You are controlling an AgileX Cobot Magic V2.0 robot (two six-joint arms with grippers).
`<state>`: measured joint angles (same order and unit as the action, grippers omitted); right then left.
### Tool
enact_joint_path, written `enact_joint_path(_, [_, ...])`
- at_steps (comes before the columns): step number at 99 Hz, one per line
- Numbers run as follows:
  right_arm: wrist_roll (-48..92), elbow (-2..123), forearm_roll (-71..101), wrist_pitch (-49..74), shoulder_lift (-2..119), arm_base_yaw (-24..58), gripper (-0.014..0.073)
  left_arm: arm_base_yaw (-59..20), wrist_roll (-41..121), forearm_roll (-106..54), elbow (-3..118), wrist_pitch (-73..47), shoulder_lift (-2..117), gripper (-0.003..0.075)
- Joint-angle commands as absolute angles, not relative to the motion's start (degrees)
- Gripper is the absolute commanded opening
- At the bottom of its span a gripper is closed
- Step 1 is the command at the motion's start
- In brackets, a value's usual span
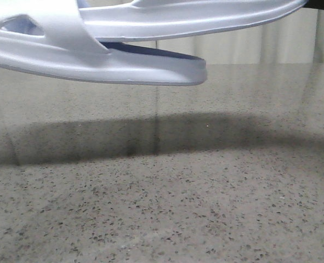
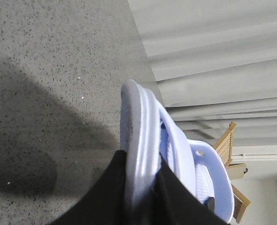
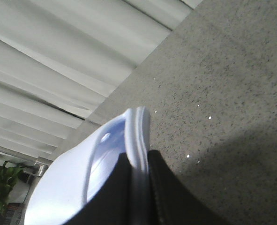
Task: Insert blue slippers together front up
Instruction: 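Move the right-held slipper over the left-held slipper, stacking them, then lower the stacked slippers onto the table and open the right gripper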
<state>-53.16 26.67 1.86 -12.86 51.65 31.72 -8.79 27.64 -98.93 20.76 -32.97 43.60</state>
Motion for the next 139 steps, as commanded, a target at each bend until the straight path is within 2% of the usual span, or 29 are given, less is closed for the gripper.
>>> enact_joint_path(1, [-53.7,28.2,0.8,-19.9,53.0,33.3,-0.0107,-9.0,27.6,-103.3,22.8,-38.7,43.5,0.0016])
enact_joint_path(67, [-53.8,28.2,-0.7,-28.3,59.5,40.5,-0.0107,-11.2,27.6,-105.0,22.8,-40.6,43.5,0.0015])
enact_joint_path(129, [-53.6,28.2,-0.7,-29.0,60.3,40.5,-0.0106,-12.1,27.9,-105.6,22.8,-44.4,43.5,0.0016])
enact_joint_path(139, [-52.4,28.2,-0.7,-29.1,60.3,40.5,-0.0041,-12.1,28.4,-105.6,22.8,-44.4,43.5,0.0016])
